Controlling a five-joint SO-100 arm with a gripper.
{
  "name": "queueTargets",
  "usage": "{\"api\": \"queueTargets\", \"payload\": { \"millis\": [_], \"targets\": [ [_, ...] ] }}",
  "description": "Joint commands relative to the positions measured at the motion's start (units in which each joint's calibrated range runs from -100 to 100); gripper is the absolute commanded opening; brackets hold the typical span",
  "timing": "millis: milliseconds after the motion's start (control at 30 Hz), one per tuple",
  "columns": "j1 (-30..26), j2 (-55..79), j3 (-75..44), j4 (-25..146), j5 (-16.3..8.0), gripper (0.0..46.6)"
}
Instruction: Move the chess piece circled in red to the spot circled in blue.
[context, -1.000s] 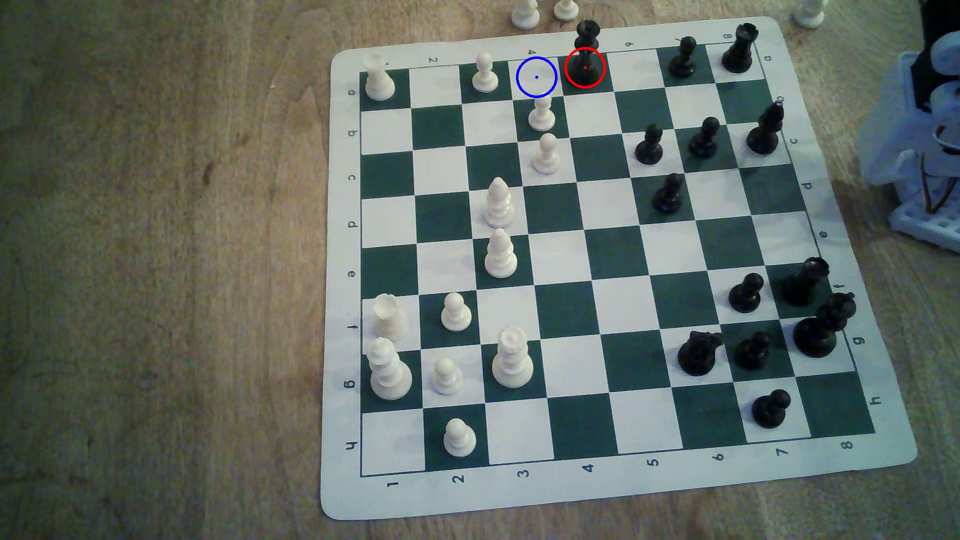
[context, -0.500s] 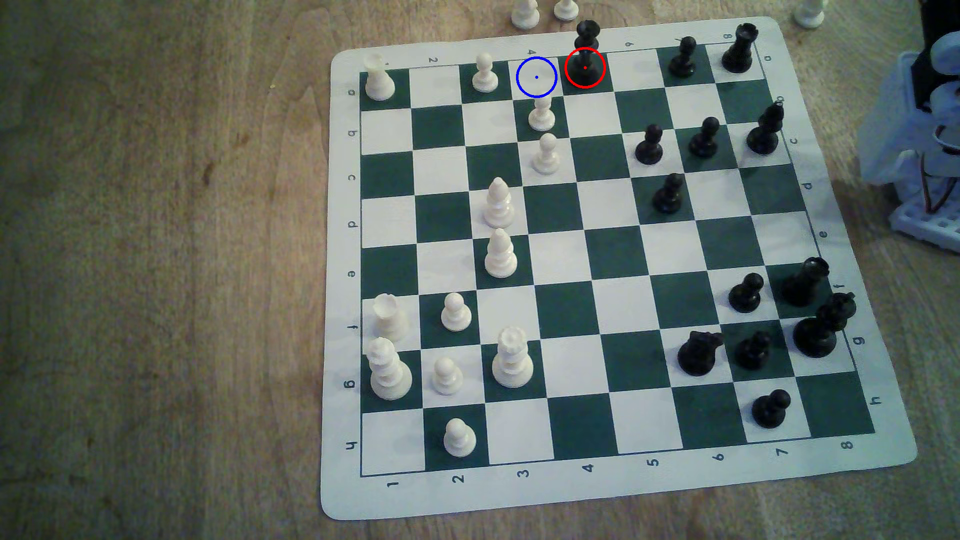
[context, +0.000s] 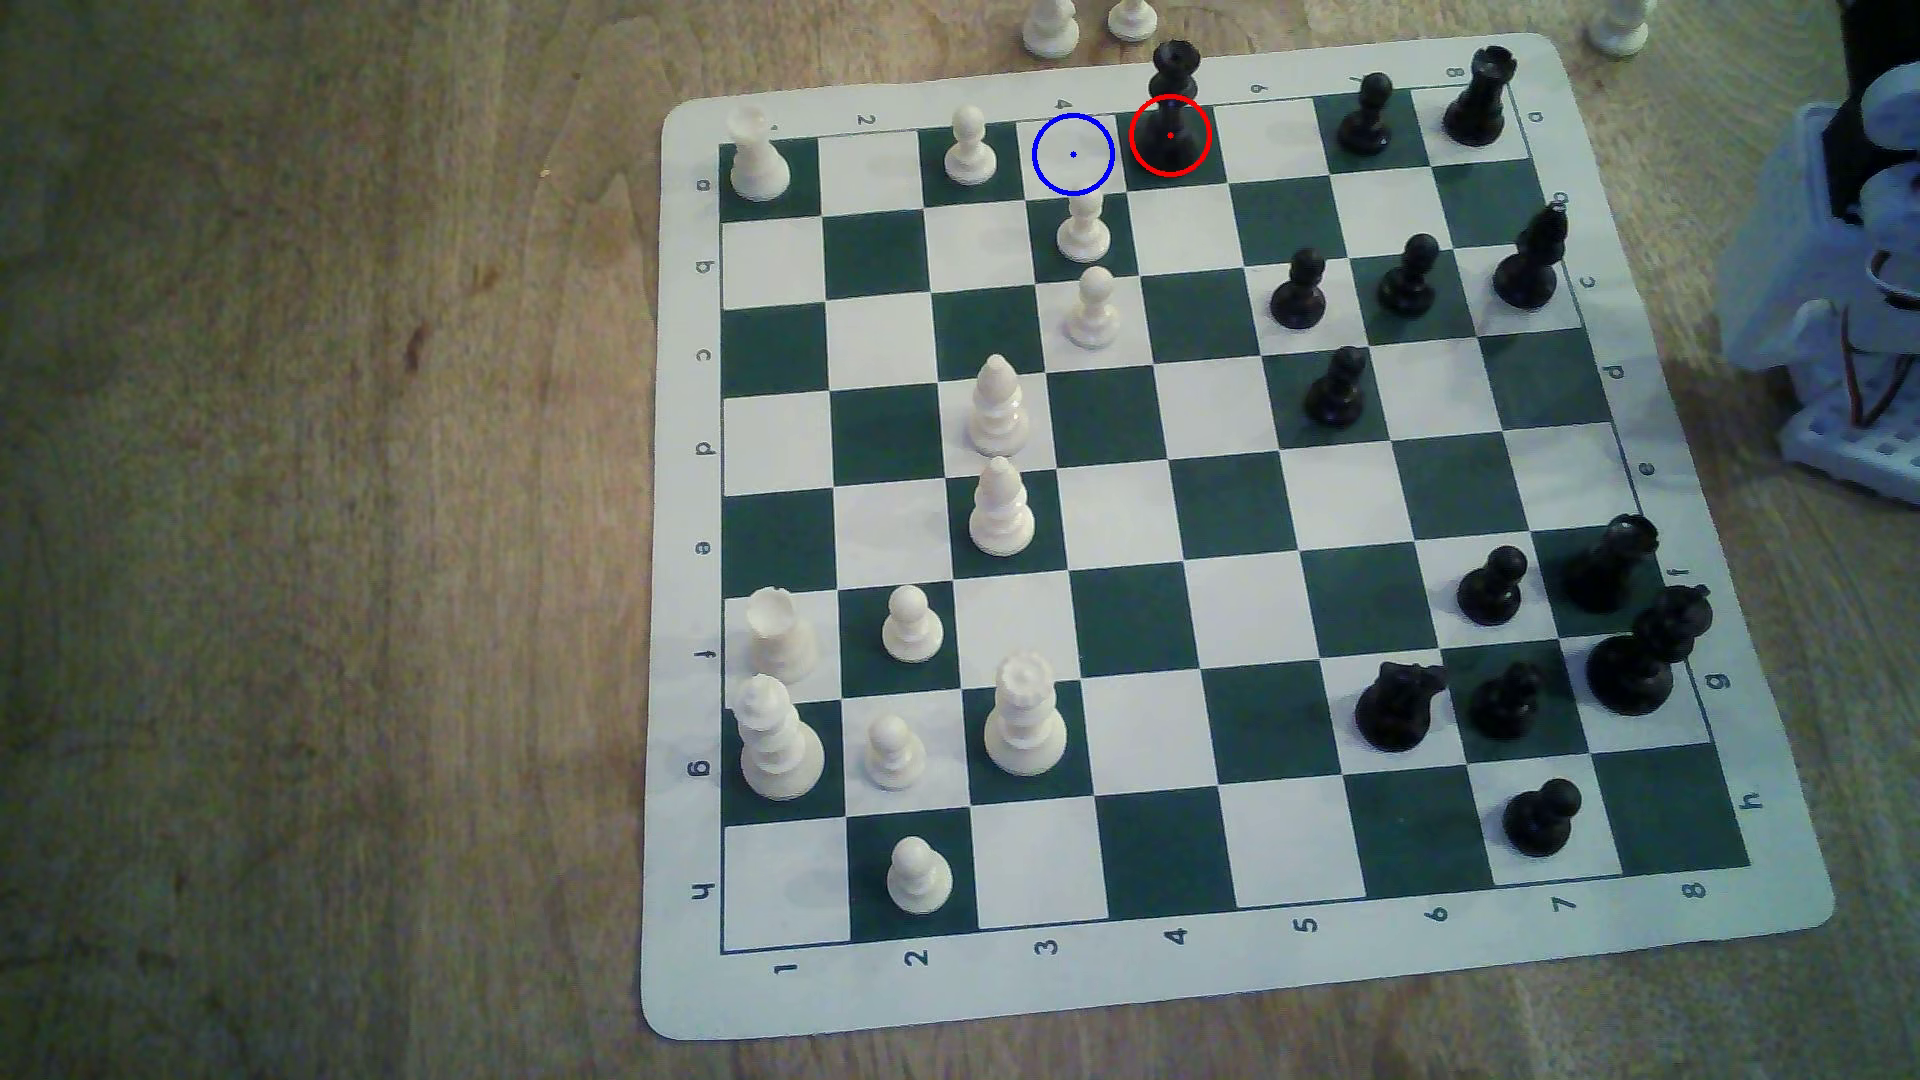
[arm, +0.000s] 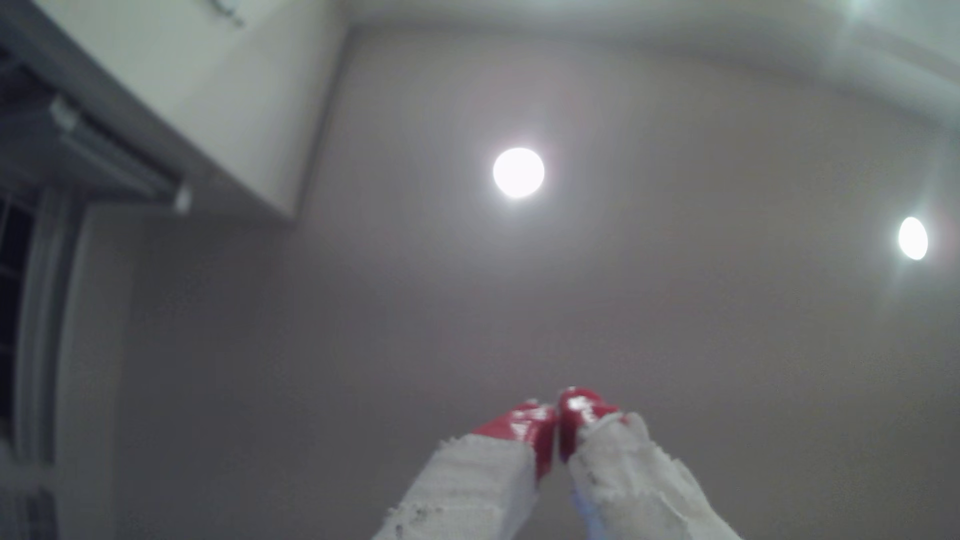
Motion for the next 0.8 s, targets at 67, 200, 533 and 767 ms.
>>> {"api": "queueTargets", "payload": {
  "millis": [67, 200, 533, 767],
  "targets": [
    [2.63, -0.2, 0.81, 17.31, 0.68, 0.2],
    [7.56, -0.2, 0.81, 34.27, 1.56, 0.2],
    [11.7, -0.11, -4.54, 91.84, 5.37, 0.2],
    [11.16, -0.2, -23.21, 136.15, 5.62, 0.8]
  ]
}}
